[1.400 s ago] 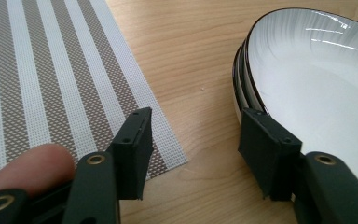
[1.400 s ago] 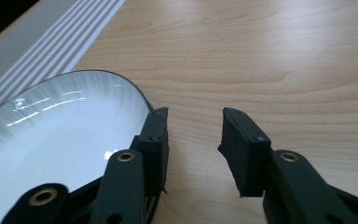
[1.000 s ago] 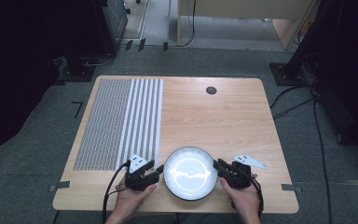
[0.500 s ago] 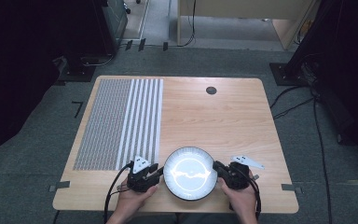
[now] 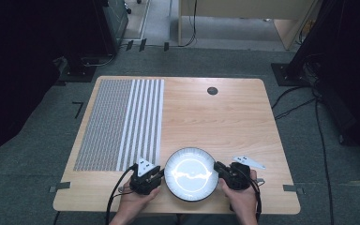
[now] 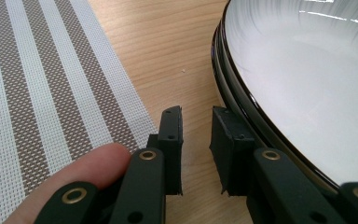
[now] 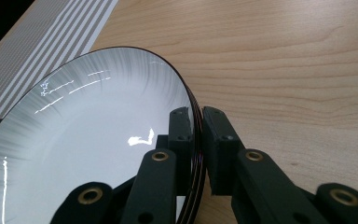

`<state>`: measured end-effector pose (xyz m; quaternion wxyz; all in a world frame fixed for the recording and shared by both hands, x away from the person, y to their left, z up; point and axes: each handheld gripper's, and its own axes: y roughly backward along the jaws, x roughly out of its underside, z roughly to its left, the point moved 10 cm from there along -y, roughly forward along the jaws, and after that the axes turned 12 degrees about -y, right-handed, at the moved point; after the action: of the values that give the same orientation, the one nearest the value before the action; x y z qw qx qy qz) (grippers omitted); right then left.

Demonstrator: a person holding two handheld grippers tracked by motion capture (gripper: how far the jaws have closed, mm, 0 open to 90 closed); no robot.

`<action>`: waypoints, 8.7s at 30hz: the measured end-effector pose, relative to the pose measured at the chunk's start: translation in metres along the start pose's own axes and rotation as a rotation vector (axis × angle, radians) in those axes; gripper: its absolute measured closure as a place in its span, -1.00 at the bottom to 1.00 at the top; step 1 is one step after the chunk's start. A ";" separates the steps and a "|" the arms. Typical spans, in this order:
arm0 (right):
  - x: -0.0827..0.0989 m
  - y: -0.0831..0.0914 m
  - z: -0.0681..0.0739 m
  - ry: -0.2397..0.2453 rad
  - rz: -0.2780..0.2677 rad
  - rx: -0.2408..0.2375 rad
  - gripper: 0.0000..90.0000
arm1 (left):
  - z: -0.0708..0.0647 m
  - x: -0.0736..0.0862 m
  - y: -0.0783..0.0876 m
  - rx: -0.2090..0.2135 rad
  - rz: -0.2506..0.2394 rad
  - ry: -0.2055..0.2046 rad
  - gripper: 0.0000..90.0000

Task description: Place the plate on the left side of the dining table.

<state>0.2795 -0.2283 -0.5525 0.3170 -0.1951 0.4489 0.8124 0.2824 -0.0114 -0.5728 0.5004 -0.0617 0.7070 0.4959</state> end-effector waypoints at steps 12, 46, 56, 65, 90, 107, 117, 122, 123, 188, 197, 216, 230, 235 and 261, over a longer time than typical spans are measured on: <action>0.000 -0.001 0.000 0.009 -0.017 0.014 0.88 | -0.001 0.001 -0.001 0.001 -0.003 -0.007 0.73; -0.002 0.000 -0.005 -0.141 0.001 -0.083 0.90 | 0.005 -0.026 0.025 0.164 -0.181 0.193 0.32; -0.002 0.000 -0.007 -0.178 0.009 -0.114 0.89 | -0.014 -0.019 0.017 0.222 -0.107 0.143 0.26; -0.002 0.001 -0.008 -0.216 0.015 -0.135 0.88 | -0.021 -0.016 0.013 0.225 -0.091 0.122 0.30; -0.004 0.009 -0.001 -0.143 0.040 -0.097 0.85 | -0.019 -0.014 0.012 0.207 -0.083 0.105 0.42; 0.000 0.007 0.004 -0.277 0.112 -0.200 0.75 | -0.022 -0.013 0.009 0.153 -0.093 0.075 0.35; 0.007 -0.003 0.006 -0.241 0.073 -0.118 0.89 | -0.021 -0.014 0.010 0.173 -0.103 0.092 0.34; 0.007 -0.003 0.005 -0.234 0.062 -0.112 0.92 | -0.020 -0.015 0.012 0.190 -0.089 0.101 0.36; 0.007 -0.003 0.005 -0.236 0.062 -0.115 0.92 | -0.019 -0.016 0.013 0.196 -0.085 0.105 0.37; 0.028 -0.014 0.034 -0.265 0.077 -0.199 0.74 | 0.006 -0.024 0.028 0.298 -0.109 0.391 0.72; 0.028 -0.015 0.035 -0.357 0.104 -0.239 0.80 | 0.006 -0.022 0.026 0.314 -0.103 0.410 0.74; 0.018 -0.003 0.041 -0.453 0.109 -0.295 0.86 | 0.007 -0.032 0.038 0.329 -0.109 0.412 0.77; -0.010 -0.012 0.074 -0.422 0.137 -0.313 0.86 | 0.036 -0.051 0.053 0.307 -0.142 0.423 0.77; -0.024 -0.019 0.092 -0.404 0.145 -0.331 0.86 | 0.056 -0.063 0.065 0.281 -0.172 0.429 0.77; -0.062 -0.095 0.167 -0.375 0.240 -0.328 0.85 | 0.157 -0.068 0.076 0.195 -0.204 0.521 0.77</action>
<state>0.3840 -0.0689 -0.4856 0.2602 -0.0353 0.2645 0.9280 0.3732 0.1187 -0.4733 0.3527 -0.2095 0.8461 0.3404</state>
